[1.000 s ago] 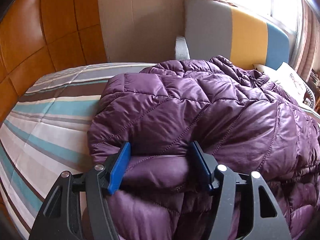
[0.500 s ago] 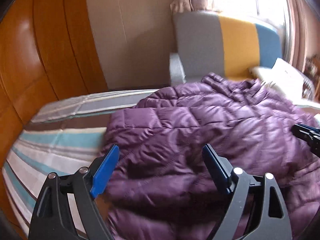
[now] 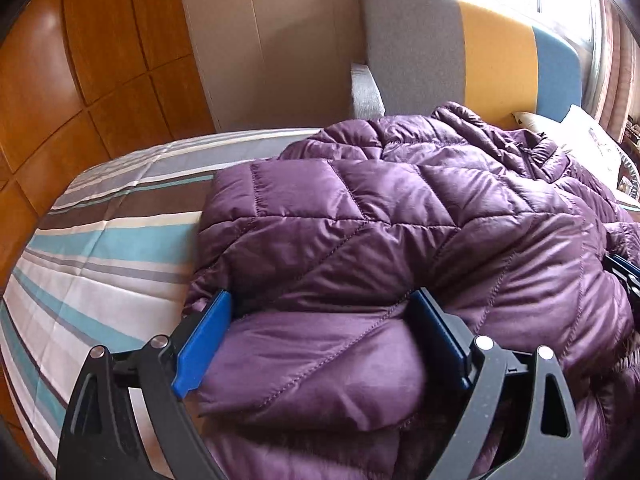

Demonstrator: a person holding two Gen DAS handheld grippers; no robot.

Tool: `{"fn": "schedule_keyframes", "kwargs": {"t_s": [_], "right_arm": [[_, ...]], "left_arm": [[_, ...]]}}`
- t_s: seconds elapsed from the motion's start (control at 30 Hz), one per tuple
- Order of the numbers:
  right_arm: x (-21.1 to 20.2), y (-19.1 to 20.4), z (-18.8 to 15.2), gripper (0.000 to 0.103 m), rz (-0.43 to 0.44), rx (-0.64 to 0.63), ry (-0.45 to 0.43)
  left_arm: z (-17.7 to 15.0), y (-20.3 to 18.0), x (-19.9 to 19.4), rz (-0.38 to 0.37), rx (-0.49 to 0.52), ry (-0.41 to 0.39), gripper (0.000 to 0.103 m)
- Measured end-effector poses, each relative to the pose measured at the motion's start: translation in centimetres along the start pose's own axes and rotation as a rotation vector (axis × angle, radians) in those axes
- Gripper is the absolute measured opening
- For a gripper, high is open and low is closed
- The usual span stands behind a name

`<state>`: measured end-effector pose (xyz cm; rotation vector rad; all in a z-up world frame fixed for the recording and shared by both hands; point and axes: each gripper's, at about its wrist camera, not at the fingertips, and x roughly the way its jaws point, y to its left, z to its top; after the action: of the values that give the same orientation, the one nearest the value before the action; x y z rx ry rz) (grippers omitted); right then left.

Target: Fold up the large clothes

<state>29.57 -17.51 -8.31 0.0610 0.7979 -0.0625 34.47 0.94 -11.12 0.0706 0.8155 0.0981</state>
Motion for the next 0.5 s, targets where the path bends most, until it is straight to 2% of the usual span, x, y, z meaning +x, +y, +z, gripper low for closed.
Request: {"fn": "schedule_keyframes", "kwargs": {"t_s": [0.17, 0.3, 0.5], "right_arm": [[-0.2, 0.0, 0.0, 0.02, -0.009, -0.008, -0.002], [-0.7, 0.5, 0.3, 0.02, -0.022, -0.034, -0.002], [-4.7, -0.4, -0.8, 0.02, 0.05, -0.011, -0.015]], "left_arm": [[-1.7, 0.5, -2.6, -0.004, 0.005, -0.025, 0.092], [-1.8, 0.4, -3.4, -0.014, 0.018, -0.021, 0.093], [-1.3, 0.5, -3.6, -0.003, 0.036, -0.032, 0.094]]}}
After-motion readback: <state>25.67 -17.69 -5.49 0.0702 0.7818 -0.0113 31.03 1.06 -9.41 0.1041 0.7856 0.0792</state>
